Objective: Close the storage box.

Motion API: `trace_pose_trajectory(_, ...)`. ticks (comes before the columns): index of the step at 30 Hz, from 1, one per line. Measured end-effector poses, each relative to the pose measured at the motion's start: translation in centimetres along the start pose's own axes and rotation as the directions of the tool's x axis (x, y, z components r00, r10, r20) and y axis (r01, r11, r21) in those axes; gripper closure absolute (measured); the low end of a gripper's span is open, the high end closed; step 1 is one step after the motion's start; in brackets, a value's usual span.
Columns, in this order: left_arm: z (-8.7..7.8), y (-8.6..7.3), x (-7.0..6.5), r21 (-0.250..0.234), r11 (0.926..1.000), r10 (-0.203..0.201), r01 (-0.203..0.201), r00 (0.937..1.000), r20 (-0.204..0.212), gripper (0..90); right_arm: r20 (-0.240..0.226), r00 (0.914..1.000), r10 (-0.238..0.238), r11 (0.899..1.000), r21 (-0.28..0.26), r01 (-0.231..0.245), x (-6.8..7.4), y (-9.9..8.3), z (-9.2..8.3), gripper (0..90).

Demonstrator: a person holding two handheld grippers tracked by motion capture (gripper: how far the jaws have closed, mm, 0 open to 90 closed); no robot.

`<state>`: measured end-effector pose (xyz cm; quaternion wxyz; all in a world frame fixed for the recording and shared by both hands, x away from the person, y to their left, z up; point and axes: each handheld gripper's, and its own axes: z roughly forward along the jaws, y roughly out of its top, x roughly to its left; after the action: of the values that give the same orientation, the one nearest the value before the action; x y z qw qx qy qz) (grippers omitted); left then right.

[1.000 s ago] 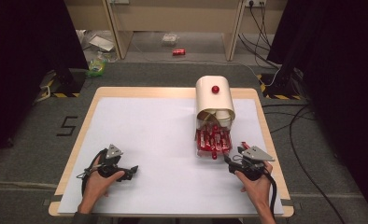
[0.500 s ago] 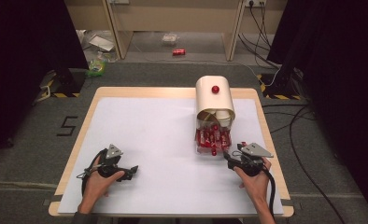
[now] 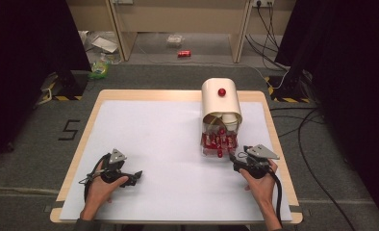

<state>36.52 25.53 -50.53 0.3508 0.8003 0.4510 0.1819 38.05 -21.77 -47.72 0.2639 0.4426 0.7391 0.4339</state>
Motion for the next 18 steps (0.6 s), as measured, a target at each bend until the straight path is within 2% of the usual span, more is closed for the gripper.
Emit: trace_pose_trajectory(18, 0.0, 0.0, 0.0, 0.0, 1.0, 0.001, -0.001, 1.0, 0.0, 0.0, 0.007, 0.9998, 0.019, 1.0, -0.003, -0.019, -0.32, 0.08, 0.65, 32.9)
